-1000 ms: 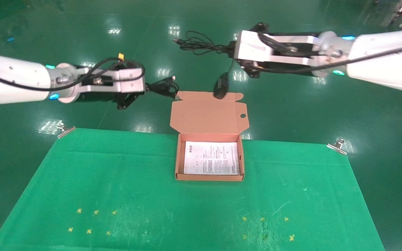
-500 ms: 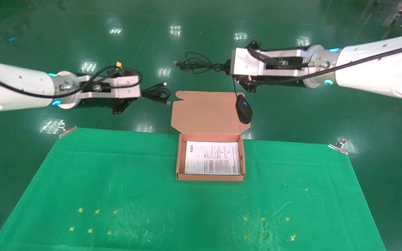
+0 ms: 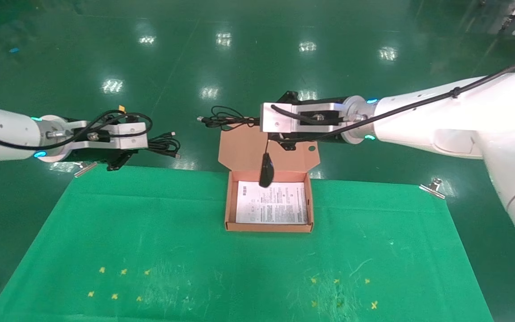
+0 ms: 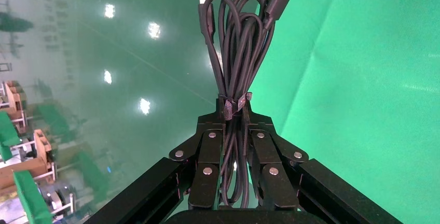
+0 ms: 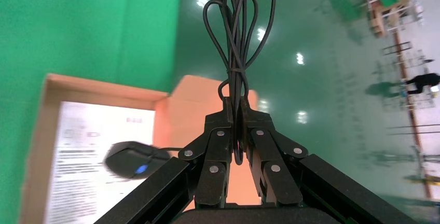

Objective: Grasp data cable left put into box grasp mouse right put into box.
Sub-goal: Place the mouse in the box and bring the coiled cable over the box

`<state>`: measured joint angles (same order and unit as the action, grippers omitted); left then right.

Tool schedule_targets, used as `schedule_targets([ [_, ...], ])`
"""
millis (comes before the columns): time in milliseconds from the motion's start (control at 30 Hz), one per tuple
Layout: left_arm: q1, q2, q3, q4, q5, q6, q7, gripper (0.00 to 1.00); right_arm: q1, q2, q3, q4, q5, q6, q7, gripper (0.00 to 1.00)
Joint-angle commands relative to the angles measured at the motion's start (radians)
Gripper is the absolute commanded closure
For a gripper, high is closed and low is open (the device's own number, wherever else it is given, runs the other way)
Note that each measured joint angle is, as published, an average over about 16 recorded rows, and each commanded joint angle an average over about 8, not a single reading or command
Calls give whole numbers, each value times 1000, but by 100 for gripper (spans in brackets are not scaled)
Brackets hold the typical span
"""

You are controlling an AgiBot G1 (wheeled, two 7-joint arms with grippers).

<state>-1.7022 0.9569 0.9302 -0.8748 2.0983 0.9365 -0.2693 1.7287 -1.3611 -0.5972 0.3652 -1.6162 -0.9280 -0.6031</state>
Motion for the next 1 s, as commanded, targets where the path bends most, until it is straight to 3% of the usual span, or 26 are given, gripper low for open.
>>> schedule_targets([
  [33,1,-10,4,-14,15,11,-23,100,-8,-3,-10,-11,11,3,-7,100],
  [433,14,-27,8,-77,47,25,-83,100,-84,-7,-100,-10,117,50,51,100],
  [767,19,-33,9,-96,58,28,-102,100,-130,-3,-163,-98,188,135,164,99],
  [1000,20,-34,10,-102,61,29,-105,100,-140,0,-188,-124,205,160,190,11],
])
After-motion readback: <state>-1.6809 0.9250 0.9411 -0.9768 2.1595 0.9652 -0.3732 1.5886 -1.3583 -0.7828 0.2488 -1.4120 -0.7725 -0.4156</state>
